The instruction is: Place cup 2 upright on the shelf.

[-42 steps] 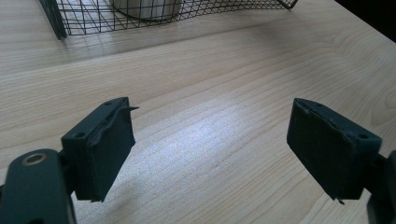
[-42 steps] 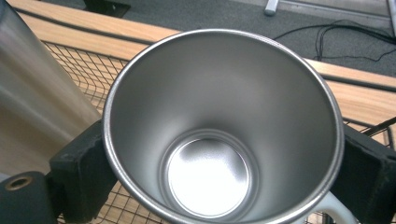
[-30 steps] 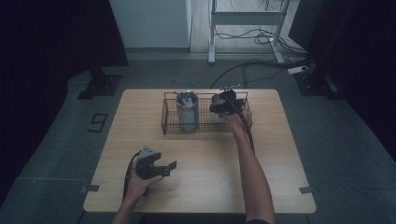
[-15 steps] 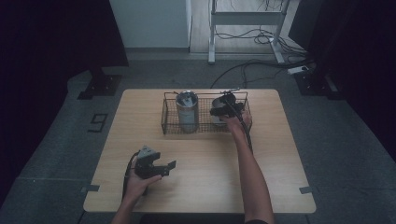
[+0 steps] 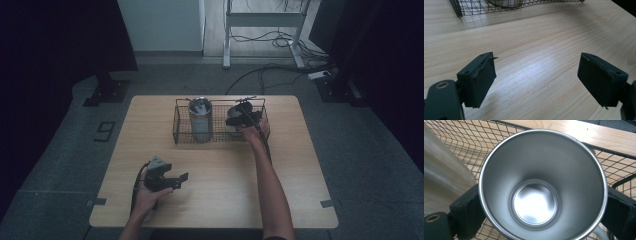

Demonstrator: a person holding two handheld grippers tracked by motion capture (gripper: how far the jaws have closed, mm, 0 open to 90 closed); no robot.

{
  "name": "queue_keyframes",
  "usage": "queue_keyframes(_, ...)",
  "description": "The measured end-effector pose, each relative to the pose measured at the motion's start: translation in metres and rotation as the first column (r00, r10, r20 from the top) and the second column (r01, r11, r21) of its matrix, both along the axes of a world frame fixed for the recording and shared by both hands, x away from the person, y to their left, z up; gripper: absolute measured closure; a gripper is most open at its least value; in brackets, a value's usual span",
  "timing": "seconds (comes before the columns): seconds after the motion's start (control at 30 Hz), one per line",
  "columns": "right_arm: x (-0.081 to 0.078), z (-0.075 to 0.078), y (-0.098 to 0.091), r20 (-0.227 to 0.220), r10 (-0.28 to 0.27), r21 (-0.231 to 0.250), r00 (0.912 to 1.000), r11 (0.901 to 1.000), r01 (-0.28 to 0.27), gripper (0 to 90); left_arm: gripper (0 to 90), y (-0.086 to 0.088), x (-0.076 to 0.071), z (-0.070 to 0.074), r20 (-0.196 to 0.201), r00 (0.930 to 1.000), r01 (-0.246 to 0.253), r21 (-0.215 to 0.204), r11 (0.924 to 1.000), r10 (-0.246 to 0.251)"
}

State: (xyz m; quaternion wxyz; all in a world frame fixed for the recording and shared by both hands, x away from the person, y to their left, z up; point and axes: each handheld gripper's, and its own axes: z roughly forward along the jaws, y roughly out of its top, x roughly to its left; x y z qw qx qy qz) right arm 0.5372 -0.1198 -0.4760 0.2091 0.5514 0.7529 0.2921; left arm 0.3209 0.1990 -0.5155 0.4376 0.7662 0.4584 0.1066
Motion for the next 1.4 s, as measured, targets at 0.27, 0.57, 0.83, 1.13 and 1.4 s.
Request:
queue_keyframes(0.27, -0.003, 0.004, -0.002, 0.008, 0.016, 0.001, 0.9998, 0.9999, -0.016, 0.2, 14.9, 0.0, 0.0, -0.001, -0.003, 1.0, 0.0, 0.002, 1.0, 0.0)
queue_keyframes(0.57, -0.008, 0.014, -0.008, 0.051, 0.012, 0.062, 0.9986, 0.998, -0.016, 0.0, 14.9, 0.0, 0.0, 0.0, -0.001, 1.0, 0.001, 0.003, 1.0, -0.001)
queue_keyframes(0.83, -0.019, 0.019, -0.016, 0.101, -0.002, 0.095, 0.9949, 0.9955, -0.008, 1.0, 14.9, 0.002, 0.0, 0.001, 0.001, 1.0, 0.001, -0.003, 1.0, -0.001)
queue_keyframes(1.13, -0.04, 0.03, -0.031, 0.172, -0.01, 0.146, 0.9851, 0.9891, -0.015, 2.5, 14.9, 0.002, -0.001, 0.001, 0.001, 1.0, -0.004, 0.008, 1.0, 0.004)
queue_keyframes(1.4, -0.057, 0.026, -0.045, 0.181, 0.006, 0.154, 0.9834, 0.9874, -0.035, 4.5, 14.9, 0.004, -0.002, 0.002, 0.001, 1.0, -0.001, -0.003, 1.0, 0.001)
